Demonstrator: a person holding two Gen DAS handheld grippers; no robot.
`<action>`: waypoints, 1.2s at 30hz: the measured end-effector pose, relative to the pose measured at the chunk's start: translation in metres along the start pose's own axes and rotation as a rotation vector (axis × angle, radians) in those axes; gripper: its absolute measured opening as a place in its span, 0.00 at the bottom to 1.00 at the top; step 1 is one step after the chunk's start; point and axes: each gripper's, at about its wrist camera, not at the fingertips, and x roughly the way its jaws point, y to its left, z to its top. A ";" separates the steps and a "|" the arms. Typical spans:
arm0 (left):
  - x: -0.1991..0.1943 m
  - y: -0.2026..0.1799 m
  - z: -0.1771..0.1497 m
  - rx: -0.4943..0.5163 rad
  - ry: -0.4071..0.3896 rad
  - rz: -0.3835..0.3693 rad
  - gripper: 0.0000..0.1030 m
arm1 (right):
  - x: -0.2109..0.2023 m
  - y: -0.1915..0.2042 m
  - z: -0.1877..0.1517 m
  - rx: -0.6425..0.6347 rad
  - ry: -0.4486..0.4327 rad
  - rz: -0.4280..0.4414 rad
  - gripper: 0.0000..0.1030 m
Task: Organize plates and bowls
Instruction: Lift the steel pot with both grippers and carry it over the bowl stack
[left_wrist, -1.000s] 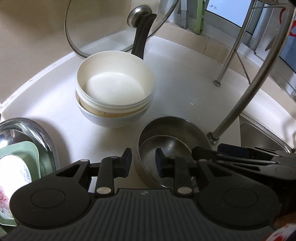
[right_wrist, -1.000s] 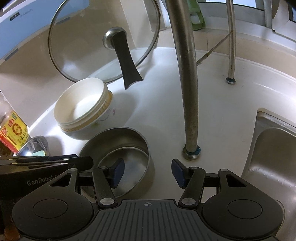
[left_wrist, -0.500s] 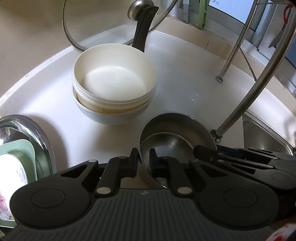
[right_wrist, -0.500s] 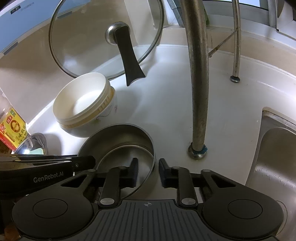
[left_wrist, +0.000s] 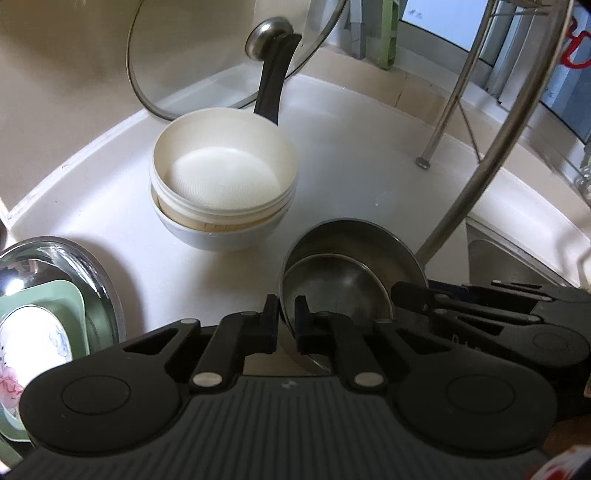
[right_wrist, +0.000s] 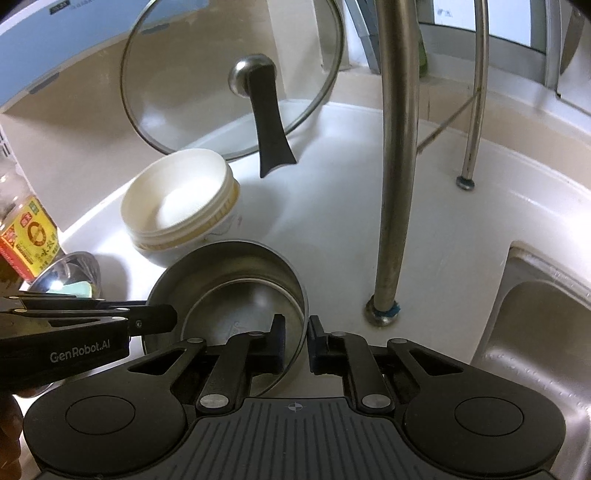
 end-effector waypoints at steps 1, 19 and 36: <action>-0.003 -0.001 0.000 0.001 -0.002 -0.001 0.07 | -0.003 0.001 0.001 -0.006 -0.002 0.000 0.12; -0.053 0.006 0.031 -0.012 -0.153 0.035 0.07 | -0.034 0.026 0.051 -0.064 -0.105 0.068 0.12; -0.034 0.046 0.084 -0.081 -0.203 0.118 0.07 | 0.016 0.053 0.115 -0.136 -0.120 0.117 0.12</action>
